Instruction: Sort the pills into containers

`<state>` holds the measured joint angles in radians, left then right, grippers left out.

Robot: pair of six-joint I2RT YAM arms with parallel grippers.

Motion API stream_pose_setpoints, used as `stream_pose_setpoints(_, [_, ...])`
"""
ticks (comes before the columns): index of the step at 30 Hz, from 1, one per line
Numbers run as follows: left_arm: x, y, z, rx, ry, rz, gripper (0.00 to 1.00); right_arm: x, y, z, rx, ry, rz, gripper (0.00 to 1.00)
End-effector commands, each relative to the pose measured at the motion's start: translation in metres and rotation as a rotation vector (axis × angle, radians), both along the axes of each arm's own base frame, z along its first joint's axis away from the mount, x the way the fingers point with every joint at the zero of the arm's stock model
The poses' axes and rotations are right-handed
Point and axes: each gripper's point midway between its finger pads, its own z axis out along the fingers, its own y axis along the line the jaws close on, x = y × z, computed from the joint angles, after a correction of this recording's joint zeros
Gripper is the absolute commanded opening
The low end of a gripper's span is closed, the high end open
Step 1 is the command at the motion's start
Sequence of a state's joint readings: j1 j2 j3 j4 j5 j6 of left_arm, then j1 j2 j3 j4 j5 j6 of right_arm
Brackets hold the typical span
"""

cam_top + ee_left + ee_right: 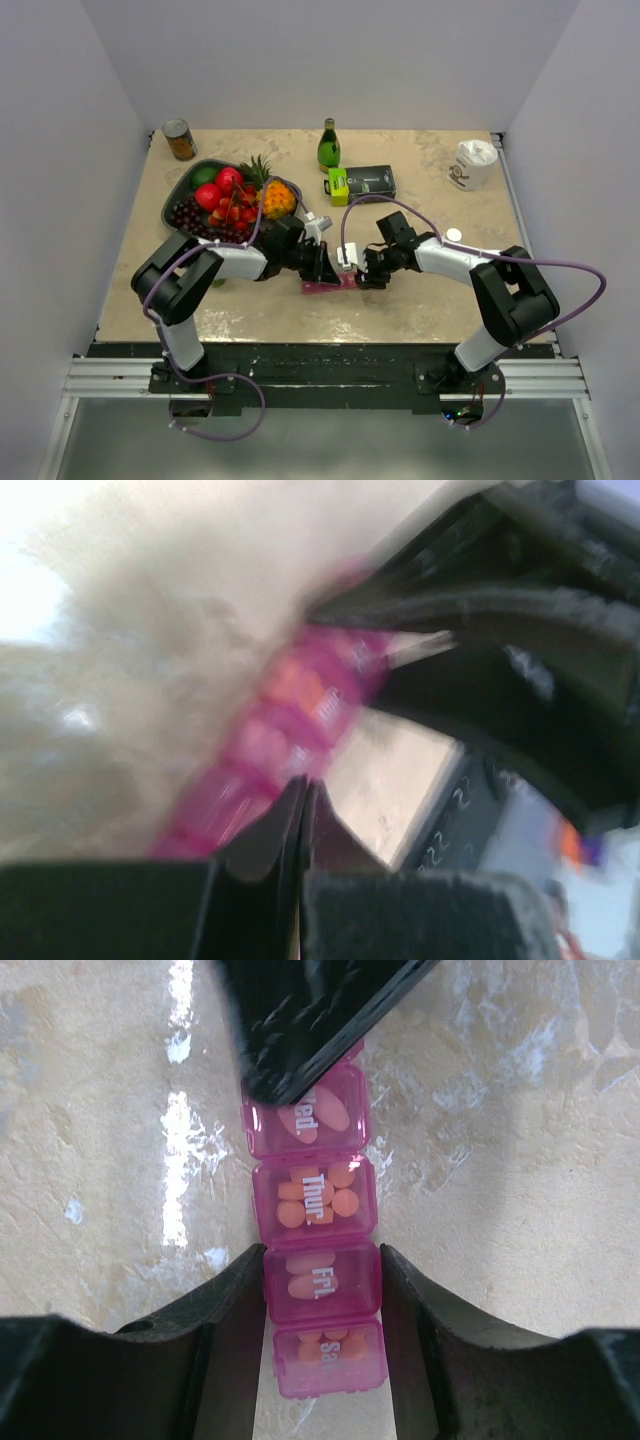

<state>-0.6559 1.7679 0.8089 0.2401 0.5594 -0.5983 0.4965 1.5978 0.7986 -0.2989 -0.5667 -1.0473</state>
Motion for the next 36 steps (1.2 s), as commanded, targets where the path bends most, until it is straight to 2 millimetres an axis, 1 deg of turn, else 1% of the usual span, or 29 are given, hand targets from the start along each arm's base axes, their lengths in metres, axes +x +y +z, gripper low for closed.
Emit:
stream_pose_setpoints(1, [-0.029, 0.025, -0.076, 0.146, 0.148, -0.008, 0.0, 0.003, -0.006, -0.008, -0.046, 0.0, -0.02, 0.23])
stream_pose_setpoints(3, [-0.027, 0.027, -0.08, 0.161, 0.135, 0.003, 0.0, 0.004, -0.006, -0.008, -0.049, -0.003, -0.022, 0.23])
stream_pose_setpoints(5, [-0.024, 0.026, -0.072, 0.156, 0.111, 0.003, 0.0, 0.004, -0.006, -0.009, -0.047, -0.002, -0.023, 0.23])
stream_pose_setpoints(8, [-0.014, 0.02, -0.048, 0.125, 0.062, 0.008, 0.0, 0.004, -0.005, -0.01, -0.048, 0.006, -0.02, 0.23])
stream_pose_setpoints(11, [-0.003, 0.012, -0.017, 0.071, 0.003, 0.017, 0.0, 0.004, -0.005, -0.009, -0.046, 0.007, -0.025, 0.24])
stream_pose_setpoints(12, [0.003, 0.008, 0.002, 0.038, -0.037, 0.023, 0.0, 0.005, -0.005, -0.008, -0.043, 0.002, -0.028, 0.26])
stream_pose_setpoints(14, [0.009, 0.005, 0.022, 0.006, -0.077, 0.033, 0.0, 0.006, -0.003, -0.006, -0.037, 0.001, -0.036, 0.29])
stream_pose_setpoints(15, [0.014, 0.003, 0.044, -0.026, -0.121, 0.042, 0.0, 0.008, -0.002, -0.003, -0.03, -0.004, -0.041, 0.37])
stream_pose_setpoints(16, [0.017, 0.003, 0.054, -0.035, -0.143, 0.053, 0.0, 0.008, -0.002, -0.001, -0.024, 0.001, -0.049, 0.42])
stream_pose_setpoints(17, [0.021, 0.006, 0.061, -0.025, -0.169, 0.069, 0.03, 0.009, 0.0, 0.003, -0.017, -0.004, -0.051, 0.48])
stream_pose_setpoints(18, [0.025, 0.007, 0.08, -0.043, -0.218, 0.081, 0.08, 0.01, 0.001, 0.005, -0.013, -0.005, -0.057, 0.53])
stream_pose_setpoints(19, [0.028, 0.01, 0.09, -0.043, -0.248, 0.095, 0.14, 0.012, 0.003, 0.012, 0.003, -0.009, -0.067, 0.62])
stream_pose_setpoints(20, [0.031, 0.017, 0.093, -0.009, -0.279, 0.114, 0.19, 0.014, 0.005, 0.018, 0.014, -0.012, -0.075, 0.66])
stream_pose_setpoints(21, [0.035, 0.022, 0.112, -0.019, -0.33, 0.133, 0.23, 0.014, 0.008, 0.025, 0.031, -0.009, -0.075, 0.73])
stream_pose_setpoints(22, [0.038, 0.027, 0.12, -0.011, -0.359, 0.151, 0.32, 0.015, 0.01, 0.034, 0.047, -0.011, -0.084, 0.83])
stream_pose_setpoints(23, [0.042, 0.035, 0.125, 0.015, -0.397, 0.169, 0.36, 0.016, 0.012, 0.045, 0.058, -0.013, -0.082, 0.87])
stream_pose_setpoints(24, [0.045, 0.044, 0.145, 0.005, -0.45, 0.197, 0.42, 0.016, 0.014, 0.052, 0.068, -0.012, -0.08, 0.91])
stream_pose_setpoints(25, [0.048, 0.051, 0.154, 0.018, -0.5, 0.204, 0.51, 0.017, 0.013, 0.064, 0.081, -0.03, -0.085, 0.94])
stream_pose_setpoints(26, [0.049, 0.063, 0.156, 0.058, -0.519, 0.23, 0.56, 0.017, 0.013, 0.073, 0.082, -0.034, -0.089, 0.99])
stream_pose_setpoints(27, [0.049, 0.073, 0.177, 0.052, -0.578, 0.255, 0.65, 0.019, 0.012, 0.082, 0.085, -0.048, -0.101, 0.99])
stream_pose_setpoints(28, [0.051, 0.082, 0.185, 0.075, -0.63, 0.261, 0.69, 0.023, 0.009, 0.091, 0.077, -0.058, -0.138, 0.99])
stream_pose_setpoints(29, [0.052, 0.093, 0.189, 0.106, -0.659, 0.282, 0.73, 0.028, 0.006, 0.112, 0.09, -0.076, -0.171, 0.99])
stream_pose_setpoints(30, [0.048, 0.103, 0.206, 0.099, -0.714, 0.296, 0.81, 0.034, 0.002, 0.124, 0.097, -0.085, -0.223, 0.99])
stream_pose_setpoints(31, [0.045, 0.108, 0.211, 0.108, -0.746, 0.294, 0.84, 0.044, -0.008, 0.136, 0.099, -0.071, -0.355, 0.99])
stream_pose_setpoints(32, [0.043, 0.116, 0.213, 0.142, -0.779, 0.295, 0.87, 0.054, -0.013, 0.164, 0.136, -0.1, -0.432, 0.99])
stream_pose_setpoints(33, [0.037, 0.124, 0.224, 0.136, -0.814, 0.312, 0.92, 0.059, -0.019, 0.179, 0.162, -0.092, -0.49, 0.99])
stream_pose_setpoints(34, [0.034, 0.131, 0.226, 0.147, -0.826, 0.327, 0.93, 0.065, -0.032, 0.194, 0.205, -0.058, -0.593, 0.99])
stream_pose_setpoints(35, [0.029, 0.142, 0.237, 0.144, -0.857, 0.37, 0.95, 0.069, -0.04, 0.226, 0.261, -0.081, -0.649, 0.99])
stream_pose_setpoints(36, [0.026, 0.148, 0.236, 0.153, -0.859, 0.391, 0.97, 0.071, -0.047, 0.241, 0.294, -0.083, -0.699, 0.99])
